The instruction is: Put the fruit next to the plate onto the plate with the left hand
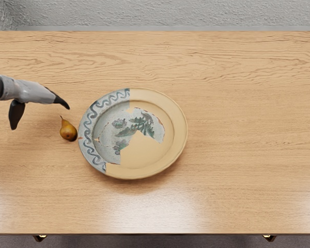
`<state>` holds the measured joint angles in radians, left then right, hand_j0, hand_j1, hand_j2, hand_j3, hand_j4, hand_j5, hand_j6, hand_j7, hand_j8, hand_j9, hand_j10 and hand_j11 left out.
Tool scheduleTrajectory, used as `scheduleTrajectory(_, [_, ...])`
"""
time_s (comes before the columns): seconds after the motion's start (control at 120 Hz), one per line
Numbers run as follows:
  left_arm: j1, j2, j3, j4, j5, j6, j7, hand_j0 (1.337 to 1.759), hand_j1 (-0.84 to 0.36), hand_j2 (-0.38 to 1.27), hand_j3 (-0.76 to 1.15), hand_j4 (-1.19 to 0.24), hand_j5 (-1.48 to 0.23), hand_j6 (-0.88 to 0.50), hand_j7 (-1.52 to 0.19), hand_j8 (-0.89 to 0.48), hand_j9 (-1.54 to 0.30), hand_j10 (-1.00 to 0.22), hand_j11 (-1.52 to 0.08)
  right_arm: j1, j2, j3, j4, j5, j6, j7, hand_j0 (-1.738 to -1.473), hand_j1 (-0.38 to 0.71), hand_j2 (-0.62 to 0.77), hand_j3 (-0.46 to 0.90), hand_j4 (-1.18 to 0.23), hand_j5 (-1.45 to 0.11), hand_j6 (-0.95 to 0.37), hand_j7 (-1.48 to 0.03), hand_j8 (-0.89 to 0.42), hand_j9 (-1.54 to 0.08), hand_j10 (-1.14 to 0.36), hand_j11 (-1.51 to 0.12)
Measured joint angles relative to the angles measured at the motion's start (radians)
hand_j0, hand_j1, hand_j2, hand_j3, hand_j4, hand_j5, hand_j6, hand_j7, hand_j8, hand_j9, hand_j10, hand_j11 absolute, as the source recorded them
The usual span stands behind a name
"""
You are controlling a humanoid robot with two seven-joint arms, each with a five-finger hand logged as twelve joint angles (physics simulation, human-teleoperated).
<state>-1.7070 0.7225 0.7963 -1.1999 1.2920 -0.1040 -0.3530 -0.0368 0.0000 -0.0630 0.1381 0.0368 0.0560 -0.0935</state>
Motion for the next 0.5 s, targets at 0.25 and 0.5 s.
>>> scheduleTrajectory(0.25, [0.04, 0.001, -0.005, -0.001, -0.025, 0.085, 0.0, 1.658, 0.12, 0.04, 0.0, -0.19, -0.25, -0.19, -0.25, -0.19, -0.25, -0.19, -0.25, 0.0, 0.0, 0.0, 0.0, 0.0, 0.0, 0.0, -1.658, -0.32, 0.0, 0.0, -0.02, -0.03, -0.02, -0.03, -0.02, -0.03, -0.02, -0.03])
scheduleTrajectory(0.5, [0.104, 0.003, -0.047, -0.002, -0.029, 0.141, -0.001, 1.658, 0.11, 0.04, 0.0, -0.2, -0.26, -0.2, -0.26, -0.2, -0.26, -0.2, -0.26, 0.0, 0.0, 0.0, 0.0, 0.0, 0.0, 0.0, -1.658, -0.32, 0.0, 0.0, -0.02, -0.03, -0.02, -0.03, -0.02, -0.03, -0.02, -0.03])
